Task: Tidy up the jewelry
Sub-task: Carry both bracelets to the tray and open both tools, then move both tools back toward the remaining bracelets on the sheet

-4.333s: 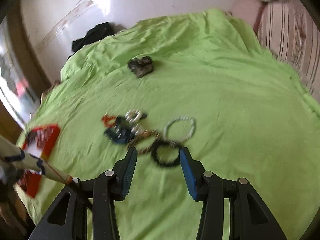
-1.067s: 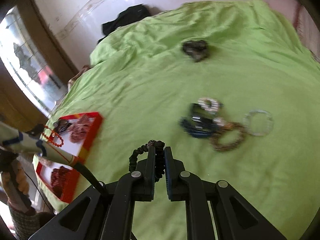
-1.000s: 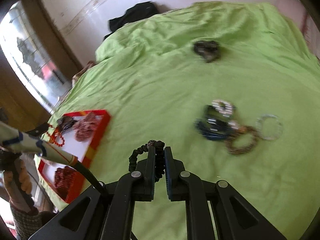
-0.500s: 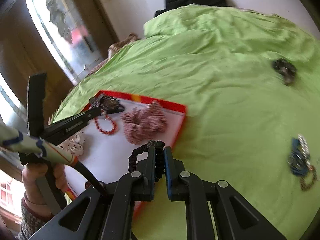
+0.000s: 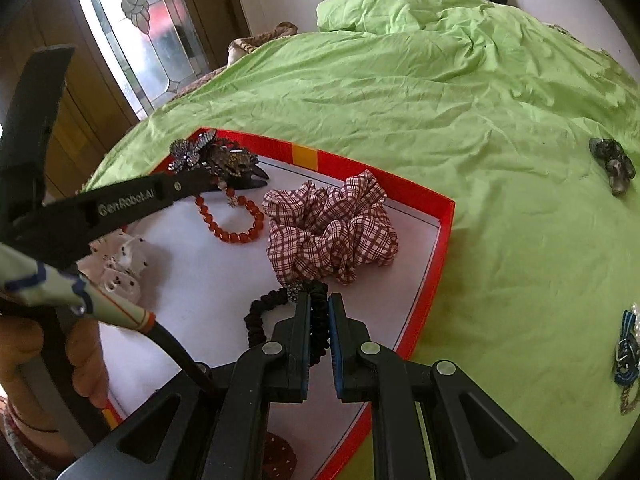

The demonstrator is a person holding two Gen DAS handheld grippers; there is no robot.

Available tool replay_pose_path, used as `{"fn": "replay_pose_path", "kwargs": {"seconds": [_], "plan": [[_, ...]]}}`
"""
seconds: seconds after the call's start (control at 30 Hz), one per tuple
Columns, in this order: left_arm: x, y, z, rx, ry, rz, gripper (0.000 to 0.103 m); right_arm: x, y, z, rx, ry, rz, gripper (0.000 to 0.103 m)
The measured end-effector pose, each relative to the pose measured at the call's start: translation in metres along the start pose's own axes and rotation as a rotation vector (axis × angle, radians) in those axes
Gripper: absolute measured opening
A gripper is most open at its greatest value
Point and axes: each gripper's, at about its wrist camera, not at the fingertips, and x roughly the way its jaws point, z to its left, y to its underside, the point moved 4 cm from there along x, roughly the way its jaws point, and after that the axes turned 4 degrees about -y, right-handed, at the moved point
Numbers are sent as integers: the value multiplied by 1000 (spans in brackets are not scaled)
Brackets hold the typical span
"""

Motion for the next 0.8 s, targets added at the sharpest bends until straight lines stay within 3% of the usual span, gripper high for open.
{"fn": "replay_pose_path", "kwargs": {"seconds": [0.07, 0.2, 0.47, 0.6, 0.8], "plan": [[-3, 0, -2, -1, 14, -5, 9, 0, 0, -1, 5, -3, -4, 11], [-11, 0, -4, 1, 25, -40, 23, -4, -1, -2, 13, -8, -14, 17], [-22, 2, -11, 30, -7, -83, 24, -27, 6, -14, 27, -1, -47, 18], [-26, 8, -15, 63, -44, -99, 25, -39, 16, -26, 58, 6, -60, 24], [-35, 16, -26, 114, -77, -137, 32, -56, 34, -49, 98, 29, -75, 25]]}}
